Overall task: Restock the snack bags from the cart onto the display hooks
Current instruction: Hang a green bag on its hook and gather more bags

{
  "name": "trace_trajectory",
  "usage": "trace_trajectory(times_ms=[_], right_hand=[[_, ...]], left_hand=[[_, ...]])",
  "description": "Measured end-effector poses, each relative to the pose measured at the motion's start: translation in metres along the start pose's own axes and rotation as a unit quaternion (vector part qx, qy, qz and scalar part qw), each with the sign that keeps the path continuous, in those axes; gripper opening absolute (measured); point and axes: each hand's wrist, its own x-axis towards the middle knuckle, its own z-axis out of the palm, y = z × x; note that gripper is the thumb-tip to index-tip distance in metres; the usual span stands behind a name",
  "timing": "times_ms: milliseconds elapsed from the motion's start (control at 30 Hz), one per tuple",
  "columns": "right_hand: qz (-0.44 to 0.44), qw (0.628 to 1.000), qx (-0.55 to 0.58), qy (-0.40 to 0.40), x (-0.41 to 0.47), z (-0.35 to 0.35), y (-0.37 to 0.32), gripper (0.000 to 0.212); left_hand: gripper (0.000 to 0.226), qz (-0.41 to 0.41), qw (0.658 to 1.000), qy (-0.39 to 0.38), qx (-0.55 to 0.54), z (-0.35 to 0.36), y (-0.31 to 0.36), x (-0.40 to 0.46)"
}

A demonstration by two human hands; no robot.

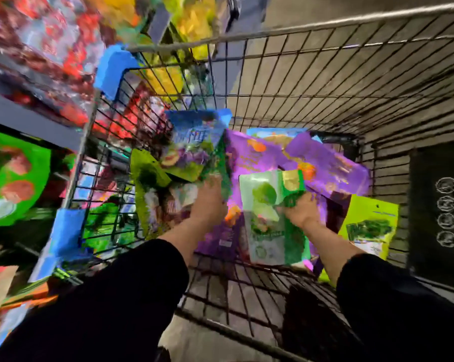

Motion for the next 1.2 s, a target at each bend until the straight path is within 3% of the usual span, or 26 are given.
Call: trace_trajectory(times_ms=[67,133,200,267,400,533,633,733,867,1033,1200], right_hand=[[0.016,0.999,0.033,0.024,0.000,0.007,0.002,0.090],[0.048,0.995,0.079,0.048,0.000,0.007,0.002,0.073],[0.041,0.991,0.115,0.046,0.001,0.004,0.001,0.042],[-0.011,0.991,0.130,0.039,-0.002,-0.002,-0.002,0.027],[-0.104,0.978,0.167,0.072,-0.010,-0.013,-0.006,0.033],[-0.100,0.945,0.295,0.096,-0.017,-0.039,-0.005,0.031],[-0.063,0.892,0.442,0.070,-0.019,-0.056,-0.005,0.020],[-0.042,0.863,0.500,0.060,-0.020,-0.064,-0.002,0.016],[-0.043,0.860,0.505,0.066,-0.020,-0.061,-0.007,0.014],[-0.065,0.900,0.421,0.091,0.002,-0.059,-0.007,0.012],[-0.061,0.964,0.212,0.149,0.042,-0.079,0.007,0.029]], left_hand=[[0.089,-0.008,1.000,-0.024,-0.006,0.007,-0.002,-0.001],[0.097,-0.001,1.000,-0.018,-0.005,0.010,-0.001,-0.003],[0.095,0.009,1.000,-0.003,-0.014,0.014,0.000,-0.003],[0.084,0.007,1.000,-0.006,-0.009,0.018,0.001,-0.002],[0.070,0.020,0.999,0.003,-0.029,0.027,0.014,0.000],[0.088,0.020,0.987,-0.046,-0.156,0.034,0.036,0.003],[0.072,0.047,0.963,-0.068,-0.256,0.034,0.058,0.002],[0.062,0.050,0.941,-0.062,-0.328,0.036,0.077,0.005],[0.057,0.023,0.929,-0.040,-0.366,0.041,0.084,0.009],[0.030,-0.026,0.922,0.006,-0.387,0.037,0.077,0.022],[0.030,-0.146,0.919,0.125,-0.345,0.038,0.054,0.045]])
